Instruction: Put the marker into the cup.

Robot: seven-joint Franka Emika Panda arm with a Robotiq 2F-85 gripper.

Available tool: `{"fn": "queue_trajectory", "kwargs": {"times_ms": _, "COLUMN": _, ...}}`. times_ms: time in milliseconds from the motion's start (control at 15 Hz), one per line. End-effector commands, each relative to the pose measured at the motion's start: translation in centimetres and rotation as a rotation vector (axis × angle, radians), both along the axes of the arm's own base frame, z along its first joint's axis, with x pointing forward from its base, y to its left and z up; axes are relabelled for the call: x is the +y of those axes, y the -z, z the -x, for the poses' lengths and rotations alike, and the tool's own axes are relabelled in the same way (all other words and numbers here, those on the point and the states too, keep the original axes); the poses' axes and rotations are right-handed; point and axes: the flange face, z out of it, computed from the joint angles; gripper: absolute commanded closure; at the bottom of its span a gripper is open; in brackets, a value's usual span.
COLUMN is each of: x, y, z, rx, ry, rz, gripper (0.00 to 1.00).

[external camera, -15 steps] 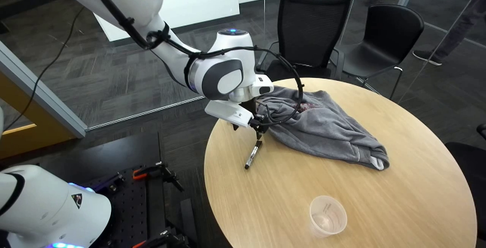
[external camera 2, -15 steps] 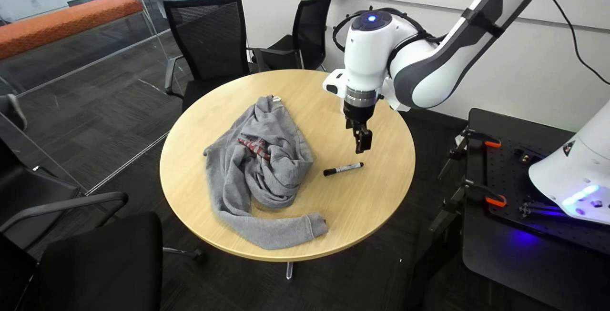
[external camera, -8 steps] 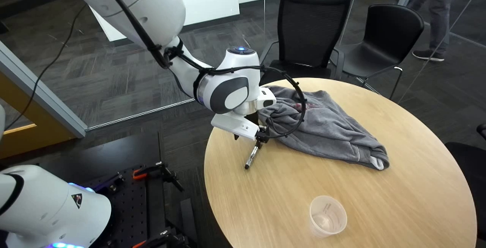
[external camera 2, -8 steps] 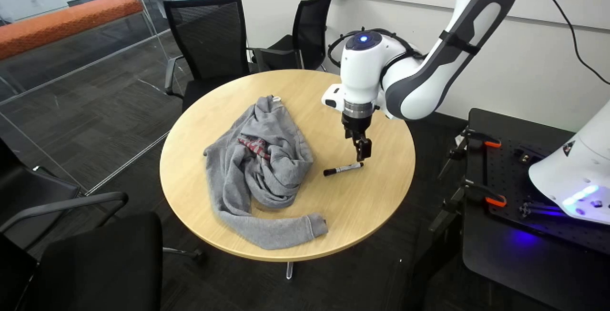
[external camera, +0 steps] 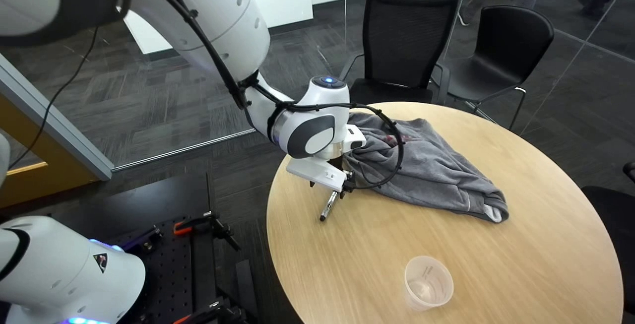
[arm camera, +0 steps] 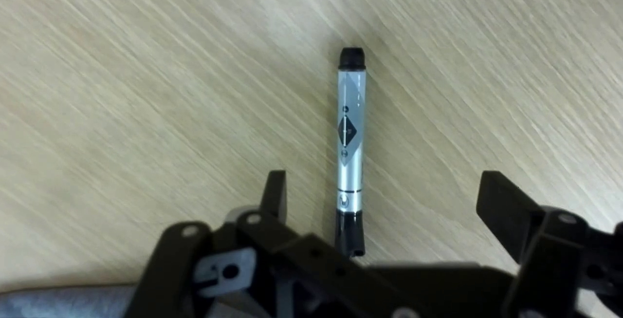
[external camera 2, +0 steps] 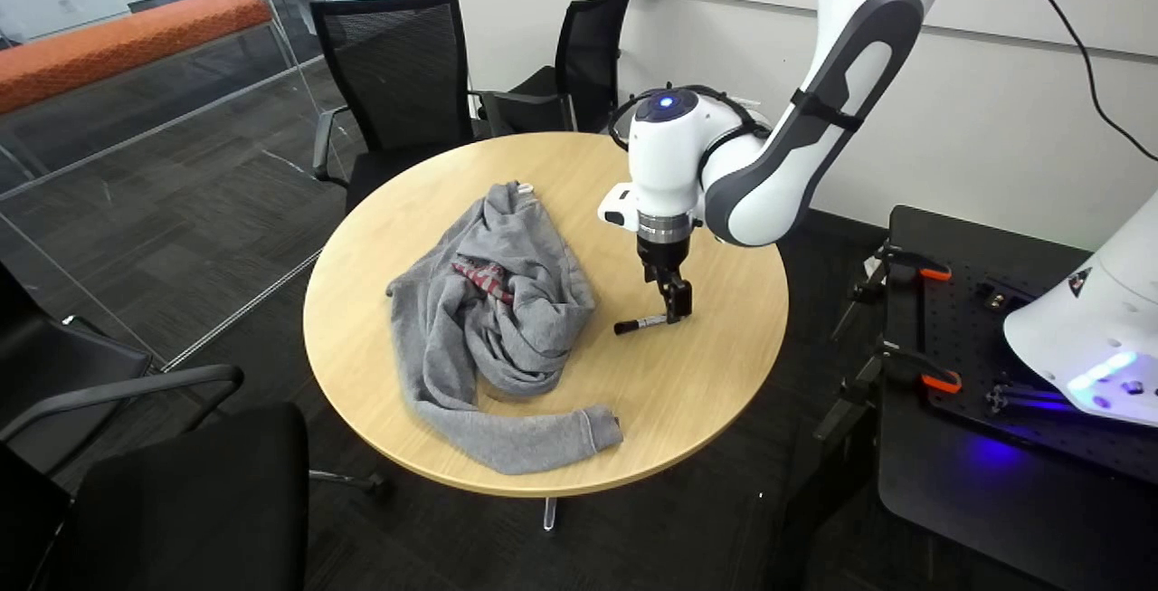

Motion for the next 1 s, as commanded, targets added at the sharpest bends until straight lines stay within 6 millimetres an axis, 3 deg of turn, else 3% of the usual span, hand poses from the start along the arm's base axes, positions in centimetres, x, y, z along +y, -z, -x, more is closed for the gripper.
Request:
{"fn": "queue_trajectory", "kwargs": {"times_ms": 0, "x": 0.3, "y": 1.4, "z": -1.3, "rx": 0.012, "ry": -0.004, "rz": -0.038, "gripper": 0.00}}
{"fn": "queue_trajectory", "kwargs": {"times_ms": 533, "x": 0.4, "y": 3.8, "z": -2.8, "rx": 0.046, "ry": 0.032, "rz": -0.058, "gripper": 0.00}}
{"fn": "queue_trajectory", "kwargs": {"times_ms": 600, "x": 0.4, "y": 4.0, "z": -2.9, "rx": 0.049, "ry": 0.035, "rz": -0.061, "gripper": 0.25}}
{"fn": "queue_trajectory", "kwargs": {"times_ms": 733, "x": 0.4, "y": 4.3, "z": -3.2, "rx": 0.051, "ry": 0.037, "rz": -0.064, "gripper": 0.34}}
{"fn": "queue_trajectory", "kwargs": {"times_ms": 933, "x": 0.2, "y": 4.6, "z": -3.4, "rx": 0.052, "ry": 0.042, "rz": -0.066, "gripper": 0.57}}
